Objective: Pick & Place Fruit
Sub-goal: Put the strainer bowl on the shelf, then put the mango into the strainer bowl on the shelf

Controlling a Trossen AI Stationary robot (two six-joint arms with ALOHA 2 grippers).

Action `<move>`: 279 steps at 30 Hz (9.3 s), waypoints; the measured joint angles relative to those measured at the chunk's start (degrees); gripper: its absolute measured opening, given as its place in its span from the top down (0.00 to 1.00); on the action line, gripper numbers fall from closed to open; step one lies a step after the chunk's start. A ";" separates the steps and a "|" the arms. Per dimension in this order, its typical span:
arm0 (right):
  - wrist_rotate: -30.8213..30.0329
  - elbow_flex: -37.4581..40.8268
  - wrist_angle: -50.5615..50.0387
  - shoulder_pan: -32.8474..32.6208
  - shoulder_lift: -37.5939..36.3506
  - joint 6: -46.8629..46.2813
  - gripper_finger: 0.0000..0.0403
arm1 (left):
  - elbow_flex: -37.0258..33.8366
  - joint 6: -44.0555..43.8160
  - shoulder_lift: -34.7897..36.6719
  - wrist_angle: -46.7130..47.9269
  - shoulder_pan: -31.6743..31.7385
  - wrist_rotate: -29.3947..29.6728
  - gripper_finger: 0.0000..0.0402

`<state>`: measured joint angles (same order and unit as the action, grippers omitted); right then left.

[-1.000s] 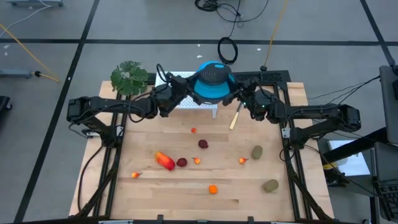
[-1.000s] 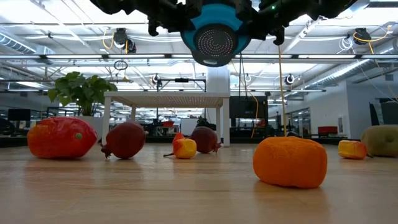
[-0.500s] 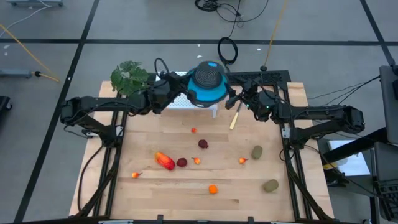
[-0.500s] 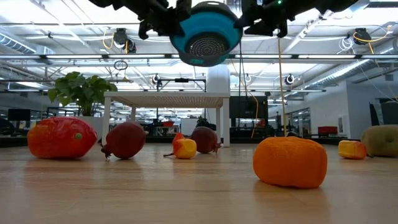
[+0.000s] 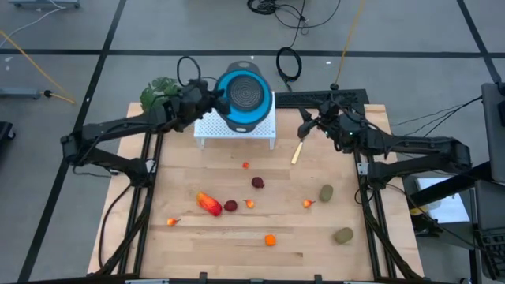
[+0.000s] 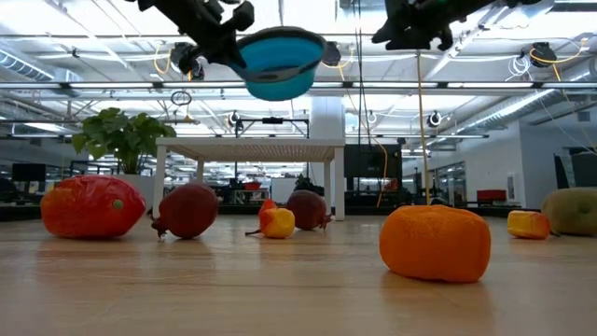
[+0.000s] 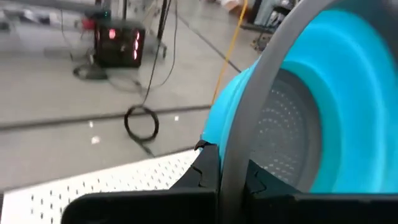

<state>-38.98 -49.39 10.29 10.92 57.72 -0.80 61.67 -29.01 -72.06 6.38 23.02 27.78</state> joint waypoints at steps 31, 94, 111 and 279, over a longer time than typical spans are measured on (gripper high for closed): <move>43.68 13.80 -10.57 3.39 -19.52 24.57 1.00 | 18.49 -14.36 -0.65 41.98 19.24 -32.95 1.00; 58.71 30.71 -1.50 16.11 -32.83 6.05 1.00 | 18.47 -8.18 -11.83 50.52 26.45 -36.01 1.00; 58.59 30.71 -1.50 16.11 -32.83 6.05 1.00 | 18.45 -6.95 -11.83 50.44 26.45 -35.28 0.99; 58.62 30.71 -1.93 16.09 -32.79 0.43 1.00 | -1.48 10.56 -21.85 50.36 -49.57 -18.79 0.12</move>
<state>19.64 -18.68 8.36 27.00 24.93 -0.37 60.19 -18.45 -93.91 56.74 -26.55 8.99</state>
